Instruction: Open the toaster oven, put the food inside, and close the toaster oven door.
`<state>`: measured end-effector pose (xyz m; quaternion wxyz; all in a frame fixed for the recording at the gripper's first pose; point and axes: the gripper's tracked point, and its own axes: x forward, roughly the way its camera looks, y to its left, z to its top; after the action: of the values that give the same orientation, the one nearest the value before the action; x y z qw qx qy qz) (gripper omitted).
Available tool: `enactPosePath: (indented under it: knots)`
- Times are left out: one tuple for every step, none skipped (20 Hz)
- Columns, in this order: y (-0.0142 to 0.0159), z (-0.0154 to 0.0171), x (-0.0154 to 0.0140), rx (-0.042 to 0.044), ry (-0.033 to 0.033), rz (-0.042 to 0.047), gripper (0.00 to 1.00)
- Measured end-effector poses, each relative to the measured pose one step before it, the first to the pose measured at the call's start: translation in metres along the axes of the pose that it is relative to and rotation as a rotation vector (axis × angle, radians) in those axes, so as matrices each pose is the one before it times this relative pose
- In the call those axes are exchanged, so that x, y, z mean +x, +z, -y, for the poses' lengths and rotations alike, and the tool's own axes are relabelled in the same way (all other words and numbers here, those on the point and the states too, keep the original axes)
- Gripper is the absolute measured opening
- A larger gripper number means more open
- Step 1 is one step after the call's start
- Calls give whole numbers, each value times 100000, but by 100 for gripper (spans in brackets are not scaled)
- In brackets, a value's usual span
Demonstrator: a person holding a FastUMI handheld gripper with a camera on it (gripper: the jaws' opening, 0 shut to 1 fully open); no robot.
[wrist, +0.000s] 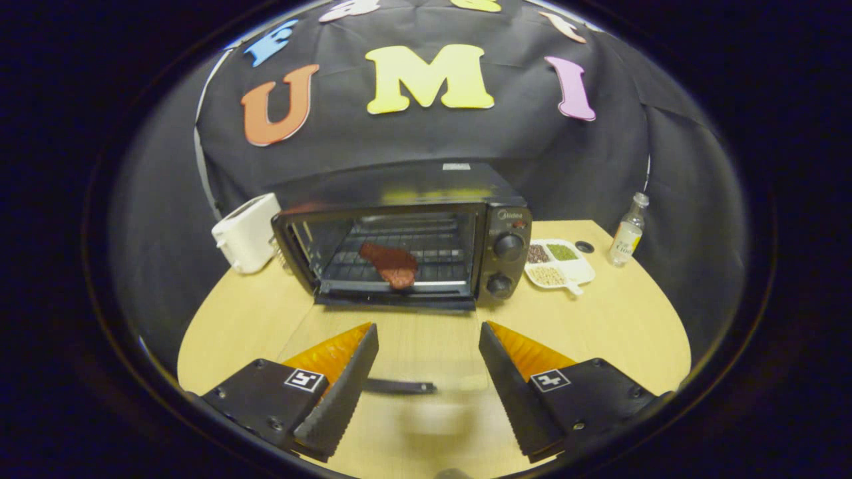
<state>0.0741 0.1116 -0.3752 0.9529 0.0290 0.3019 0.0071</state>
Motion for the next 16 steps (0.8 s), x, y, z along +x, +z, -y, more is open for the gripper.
enactPosePath:
  knots:
    - [-1417,-15,-483,-1011,531,-2406,97]
    - [-1463,-26,-432,-986,223,-2178,98]
    - [-1312,-192,-297,-702,816,-2014,97]
    - [-2245,-392,-1376,-1035,786,-1889,98]
    - [-1092,-394,-44,-1061,896,-1876,98]
    - [-1071,-474,-44,-1007,950,-1753,98]
    - [-944,-300,144,-679,366,-1439,98]
    - [-773,-387,404,-93,928,-1221,98]
    - [-652,-402,476,-241,685,-1497,98]
    - [-594,-332,541,-208,348,-1198,98]
    - [-296,-295,529,-170,502,-883,98]
    - [-97,-429,616,296,978,-38,98]
    - [59,-222,621,837,414,-199,98]
    - [-47,-97,759,-31,-54,-804,97]
    - [141,-61,586,-132,-123,-11,98]
    - [465,-11,507,-307,-193,425,98]
